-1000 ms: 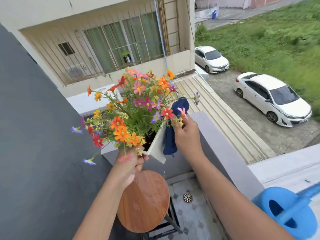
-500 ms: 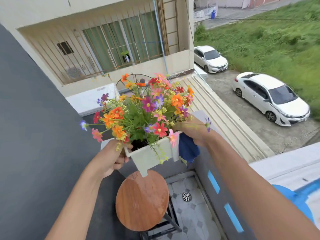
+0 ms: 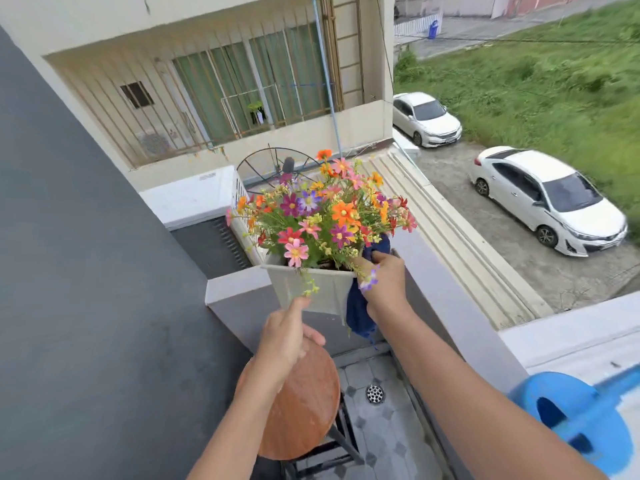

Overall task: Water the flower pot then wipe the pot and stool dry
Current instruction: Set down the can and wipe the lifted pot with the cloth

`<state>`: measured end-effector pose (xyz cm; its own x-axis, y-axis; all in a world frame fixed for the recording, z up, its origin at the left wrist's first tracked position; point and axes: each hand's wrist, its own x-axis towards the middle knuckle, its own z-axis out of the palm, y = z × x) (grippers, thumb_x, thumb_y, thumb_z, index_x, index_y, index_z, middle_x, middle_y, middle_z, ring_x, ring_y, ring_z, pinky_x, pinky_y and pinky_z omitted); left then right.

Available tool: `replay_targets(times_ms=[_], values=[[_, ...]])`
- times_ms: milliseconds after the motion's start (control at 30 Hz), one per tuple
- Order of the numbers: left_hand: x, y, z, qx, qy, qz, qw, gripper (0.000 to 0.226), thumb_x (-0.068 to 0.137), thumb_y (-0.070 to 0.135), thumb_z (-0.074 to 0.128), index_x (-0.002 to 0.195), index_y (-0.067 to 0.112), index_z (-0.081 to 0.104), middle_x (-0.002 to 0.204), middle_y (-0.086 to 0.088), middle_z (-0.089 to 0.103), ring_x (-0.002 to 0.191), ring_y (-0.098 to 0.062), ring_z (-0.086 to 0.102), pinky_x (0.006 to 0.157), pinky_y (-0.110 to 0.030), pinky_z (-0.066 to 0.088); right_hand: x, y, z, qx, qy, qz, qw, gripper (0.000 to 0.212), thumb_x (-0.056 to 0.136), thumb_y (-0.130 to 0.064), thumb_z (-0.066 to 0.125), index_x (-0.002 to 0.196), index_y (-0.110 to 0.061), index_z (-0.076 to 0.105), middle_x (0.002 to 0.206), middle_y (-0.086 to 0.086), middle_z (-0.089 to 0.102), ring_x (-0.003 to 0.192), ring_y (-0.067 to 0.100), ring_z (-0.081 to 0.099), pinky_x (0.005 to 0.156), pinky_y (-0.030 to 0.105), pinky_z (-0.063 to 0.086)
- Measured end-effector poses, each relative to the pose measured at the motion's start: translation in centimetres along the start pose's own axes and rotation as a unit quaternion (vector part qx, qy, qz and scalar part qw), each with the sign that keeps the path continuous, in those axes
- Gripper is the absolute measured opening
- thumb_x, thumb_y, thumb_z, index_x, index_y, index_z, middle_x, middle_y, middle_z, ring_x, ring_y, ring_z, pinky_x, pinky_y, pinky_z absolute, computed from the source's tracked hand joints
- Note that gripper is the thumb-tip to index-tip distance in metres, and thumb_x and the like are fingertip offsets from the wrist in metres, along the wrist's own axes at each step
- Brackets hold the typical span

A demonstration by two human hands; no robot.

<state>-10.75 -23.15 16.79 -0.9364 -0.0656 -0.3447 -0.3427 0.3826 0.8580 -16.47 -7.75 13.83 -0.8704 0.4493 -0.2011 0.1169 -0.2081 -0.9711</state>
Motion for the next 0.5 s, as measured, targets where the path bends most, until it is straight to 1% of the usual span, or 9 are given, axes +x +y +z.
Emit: replay_targets(times_ms=[67,133,200,267,367,400,433,467,500], values=[[0.6,0.2,1.2,-0.039,-0.011,-0.006,0.999,0.022,0.097,0.047,0.039,0.093,0.040,0.060,0.079,-0.012,0.074,0.043,-0.015,0.038,0.037,-0.022,0.026,-1.6,-0.5,0.2,-0.005,0.004,-0.010,1.000,0.050,0.074,-0.010,0.068,0.054,-0.021,0.023,0.053,-0.001,0.018,0.061,0.016,0.018,0.062,0.034,0.015],[1.1,0.7,2.0,-0.087,0.005,-0.030,0.996,0.032,0.094,0.053,0.043,0.101,0.029,0.062,0.078,-0.008,0.071,0.044,-0.014,0.037,0.037,-0.022,0.025,-3.3,-0.6,0.3,-0.030,-0.011,-0.033,0.999,0.038,0.064,-0.019,0.062,0.056,-0.016,0.024,0.056,0.004,0.017,0.062,0.019,0.017,0.060,0.037,0.016],[1.1,1.0,2.4,-0.131,0.018,-0.067,0.989,0.038,0.096,0.053,0.044,0.088,0.020,0.061,0.067,-0.005,0.062,0.050,-0.015,0.041,0.045,-0.027,0.031,-4.4,-0.2,0.4,-0.067,-0.028,-0.046,0.996,0.035,0.064,-0.018,0.063,0.061,-0.012,0.028,0.059,0.008,0.020,0.061,0.020,0.019,0.058,0.038,0.018],[0.9,1.1,2.8,-0.149,0.020,-0.094,0.984,0.041,0.101,0.047,0.037,0.078,0.018,0.054,0.065,-0.002,0.052,0.057,-0.016,0.046,0.054,-0.030,0.035,-5.1,0.2,0.4,-0.103,-0.028,-0.055,0.993,0.038,0.067,-0.014,0.066,0.062,-0.014,0.029,0.059,0.008,0.023,0.059,0.018,0.022,0.057,0.036,0.021],[1.4,1.0,2.4,-0.140,0.019,-0.098,0.985,0.041,0.105,0.035,0.031,0.082,0.009,0.053,0.054,-0.004,0.052,0.038,-0.012,0.047,0.040,-0.022,0.032,-5.8,0.1,0.1,-0.138,-0.038,-0.085,0.986,0.047,0.075,-0.011,0.070,0.061,-0.016,0.025,0.056,0.001,0.024,0.054,0.018,0.023,0.054,0.031,0.022],[1.5,1.1,1.9,-0.134,0.021,-0.101,0.986,0.041,0.105,0.036,0.032,0.085,0.007,0.054,0.056,-0.009,0.058,0.040,-0.016,0.053,0.040,-0.021,0.035,-6.1,-0.2,0.0,-0.149,-0.049,-0.100,0.983,0.048,0.079,-0.013,0.070,0.061,-0.016,0.026,0.056,0.000,0.026,0.052,0.016,0.024,0.052,0.029,0.023],[1.7,1.1,1.4,-0.138,0.014,-0.110,0.984,0.042,0.103,0.041,0.036,0.096,0.005,0.057,0.070,-0.016,0.064,0.053,-0.025,0.061,0.048,-0.025,0.043,-6.3,-0.3,-0.1,-0.154,-0.063,-0.119,0.979,0.048,0.084,-0.017,0.069,0.061,-0.016,0.028,0.056,-0.001,0.027,0.049,0.012,0.025,0.049,0.026,0.023],[2.2,0.8,0.9,-0.138,0.006,-0.116,0.984,0.047,0.099,0.044,0.042,0.113,0.001,0.057,0.084,-0.018,0.064,0.066,-0.031,0.062,0.056,-0.031,0.049,-6.5,-0.5,-0.2,-0.158,-0.074,-0.143,0.974,0.047,0.089,-0.020,0.067,0.062,-0.016,0.029,0.057,-0.003,0.029,0.047,0.009,0.027,0.047,0.021,0.022],[2.5,0.5,0.3,-0.136,0.002,-0.115,0.984,0.050,0.096,0.044,0.046,0.120,0.001,0.055,0.086,-0.014,0.060,0.067,-0.030,0.059,0.055,-0.031,0.049,-6.6,-0.7,-0.4,-0.164,-0.077,-0.171,0.968,0.046,0.093,-0.020,0.064,0.061,-0.018,0.030,0.058,-0.004,0.030,0.047,0.007,0.031,0.047,0.020,0.026]])
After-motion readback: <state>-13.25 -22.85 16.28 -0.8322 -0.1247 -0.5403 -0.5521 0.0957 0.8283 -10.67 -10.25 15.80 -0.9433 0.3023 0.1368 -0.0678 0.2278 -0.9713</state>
